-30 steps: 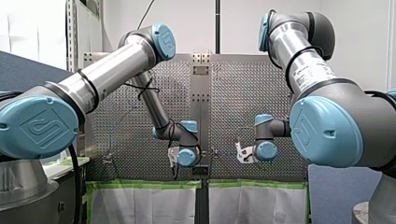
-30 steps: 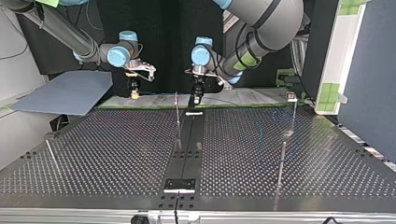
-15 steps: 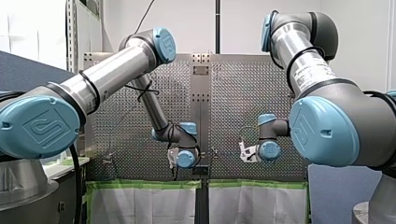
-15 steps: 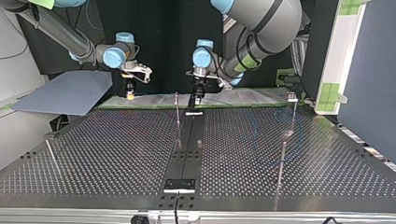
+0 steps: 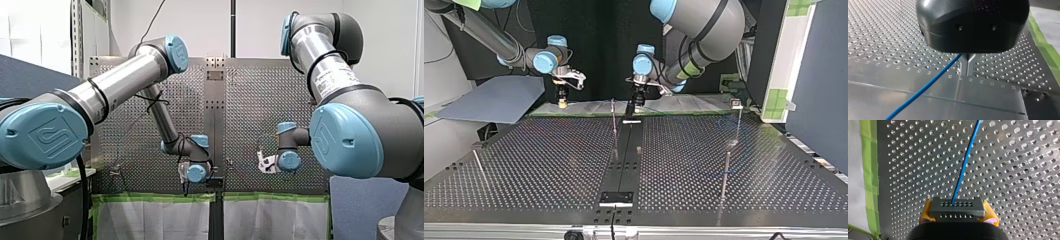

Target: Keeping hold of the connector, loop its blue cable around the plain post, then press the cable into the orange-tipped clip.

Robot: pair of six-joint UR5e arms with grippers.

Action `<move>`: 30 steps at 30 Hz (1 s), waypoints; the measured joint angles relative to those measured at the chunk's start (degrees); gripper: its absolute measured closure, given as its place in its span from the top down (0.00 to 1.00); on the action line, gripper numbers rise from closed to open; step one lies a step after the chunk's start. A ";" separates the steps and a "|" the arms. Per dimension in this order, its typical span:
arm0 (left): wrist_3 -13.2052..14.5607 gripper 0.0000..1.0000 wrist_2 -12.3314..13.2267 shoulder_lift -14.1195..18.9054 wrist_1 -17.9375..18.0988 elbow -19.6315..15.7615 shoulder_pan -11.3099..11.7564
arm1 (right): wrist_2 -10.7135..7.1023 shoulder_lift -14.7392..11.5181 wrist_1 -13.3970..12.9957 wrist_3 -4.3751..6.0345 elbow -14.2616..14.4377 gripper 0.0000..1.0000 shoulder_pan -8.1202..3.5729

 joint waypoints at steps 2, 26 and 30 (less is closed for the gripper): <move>0.00 0.00 0.25 -0.32 -0.01 0.30 0.16 | 0.00 0.00 -0.05 0.00 -0.01 0.00 0.00; -0.09 0.00 0.90 -1.56 -3.22 6.00 1.71 | -1.81 0.04 -0.14 0.00 -2.55 0.00 -1.26; -0.09 0.00 0.81 -1.60 -3.87 6.80 2.01 | -2.36 0.07 0.24 -0.09 -3.16 0.00 -1.64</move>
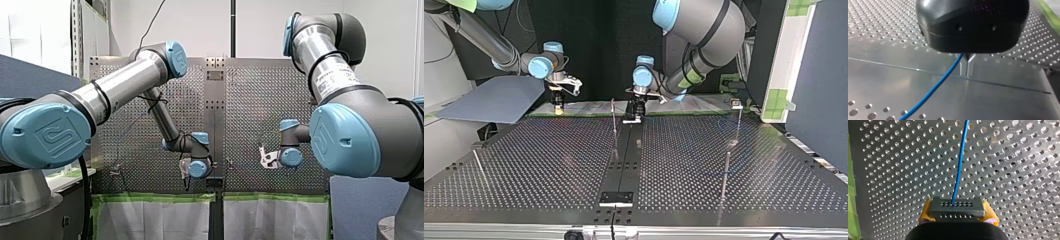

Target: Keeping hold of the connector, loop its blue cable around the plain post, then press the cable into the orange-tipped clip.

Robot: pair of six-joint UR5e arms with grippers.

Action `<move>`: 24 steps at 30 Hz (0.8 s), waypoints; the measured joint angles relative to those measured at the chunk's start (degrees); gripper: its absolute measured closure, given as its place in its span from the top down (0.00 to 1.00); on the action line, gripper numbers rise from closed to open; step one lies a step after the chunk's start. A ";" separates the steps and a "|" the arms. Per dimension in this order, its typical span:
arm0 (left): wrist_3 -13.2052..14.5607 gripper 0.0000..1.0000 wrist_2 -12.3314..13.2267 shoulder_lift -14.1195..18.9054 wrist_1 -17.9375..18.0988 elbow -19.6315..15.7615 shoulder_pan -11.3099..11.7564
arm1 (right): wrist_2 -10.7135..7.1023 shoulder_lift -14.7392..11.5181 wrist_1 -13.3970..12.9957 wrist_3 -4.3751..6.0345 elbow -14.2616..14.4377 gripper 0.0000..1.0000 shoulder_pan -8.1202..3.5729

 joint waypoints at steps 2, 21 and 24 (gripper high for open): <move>0.00 0.00 -0.02 0.05 -0.25 0.28 0.08 | -0.44 0.01 0.11 0.07 -0.24 0.00 -0.19; 0.14 0.00 -0.53 0.00 -2.49 2.71 0.24 | -4.67 0.38 3.61 1.84 -5.06 0.00 -2.34; 0.16 0.00 -0.64 -0.07 -2.78 3.19 0.24 | -4.83 1.56 4.63 1.64 -6.14 0.00 -2.54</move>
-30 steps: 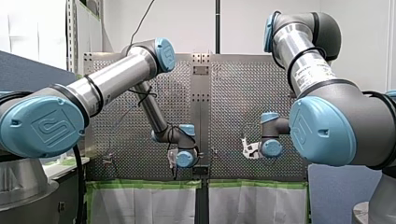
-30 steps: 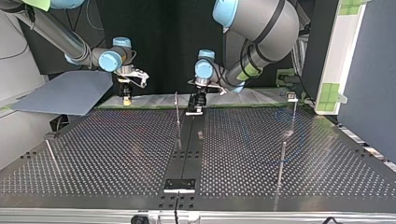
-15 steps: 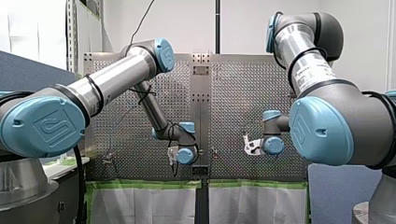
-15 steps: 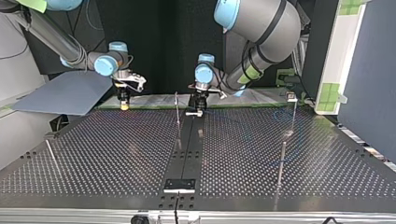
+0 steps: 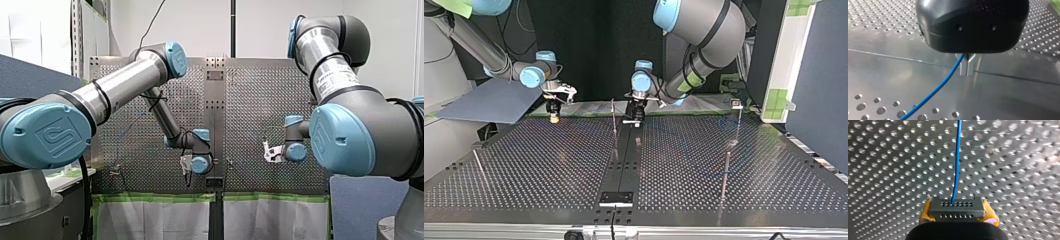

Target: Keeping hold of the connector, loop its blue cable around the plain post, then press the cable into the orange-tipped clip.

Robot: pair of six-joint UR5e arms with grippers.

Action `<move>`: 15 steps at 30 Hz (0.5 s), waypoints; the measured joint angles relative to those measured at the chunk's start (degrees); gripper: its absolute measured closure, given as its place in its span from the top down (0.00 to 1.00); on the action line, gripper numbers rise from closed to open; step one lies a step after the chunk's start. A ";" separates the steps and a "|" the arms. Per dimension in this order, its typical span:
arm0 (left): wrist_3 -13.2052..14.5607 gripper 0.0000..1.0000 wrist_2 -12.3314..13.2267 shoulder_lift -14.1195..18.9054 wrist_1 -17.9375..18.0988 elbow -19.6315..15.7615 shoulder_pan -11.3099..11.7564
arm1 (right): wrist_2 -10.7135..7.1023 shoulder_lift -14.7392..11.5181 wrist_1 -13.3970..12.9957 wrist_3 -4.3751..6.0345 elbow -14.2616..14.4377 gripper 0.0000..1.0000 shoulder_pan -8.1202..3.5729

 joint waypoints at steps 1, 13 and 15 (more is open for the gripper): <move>0.00 0.00 -0.08 -0.04 -0.15 0.19 0.00 | 0.05 0.47 0.47 -0.24 -0.39 0.00 -0.04; 0.02 0.00 -0.46 -0.29 -1.42 1.79 -0.08 | -0.12 2.22 1.92 -0.91 -2.58 0.00 -0.18; 0.05 0.00 -0.65 -0.29 -1.44 1.79 -0.18 | -0.41 2.25 1.93 -0.90 -2.91 0.00 -0.19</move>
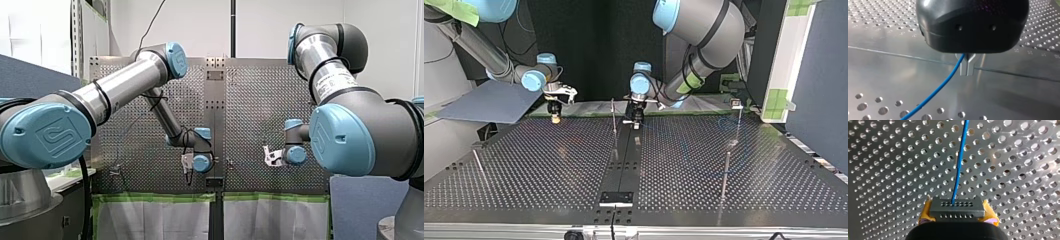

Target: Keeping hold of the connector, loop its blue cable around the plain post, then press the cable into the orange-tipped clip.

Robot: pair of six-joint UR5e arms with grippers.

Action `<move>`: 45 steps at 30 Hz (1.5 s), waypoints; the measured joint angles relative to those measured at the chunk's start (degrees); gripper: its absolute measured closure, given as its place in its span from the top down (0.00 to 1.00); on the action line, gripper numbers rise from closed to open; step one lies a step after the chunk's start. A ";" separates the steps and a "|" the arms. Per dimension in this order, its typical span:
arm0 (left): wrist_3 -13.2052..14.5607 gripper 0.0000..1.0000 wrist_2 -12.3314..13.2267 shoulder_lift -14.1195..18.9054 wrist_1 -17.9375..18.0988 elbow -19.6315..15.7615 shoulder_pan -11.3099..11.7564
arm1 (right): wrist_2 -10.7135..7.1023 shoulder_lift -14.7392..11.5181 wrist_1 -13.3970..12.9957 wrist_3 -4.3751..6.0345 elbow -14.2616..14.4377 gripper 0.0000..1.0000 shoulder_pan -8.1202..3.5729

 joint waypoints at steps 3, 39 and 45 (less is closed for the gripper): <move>0.05 0.00 -0.47 -0.01 -0.05 0.01 -0.12 | -0.22 0.04 0.14 -0.07 -0.37 0.00 -0.01; 3.52 1.00 -3.70 3.34 1.09 -7.14 -4.66 | -0.40 0.24 1.20 0.06 -0.55 0.00 -0.08; 4.03 1.00 -4.27 4.83 1.15 -9.33 -7.11 | -0.40 0.25 1.78 0.05 -0.55 0.00 -0.13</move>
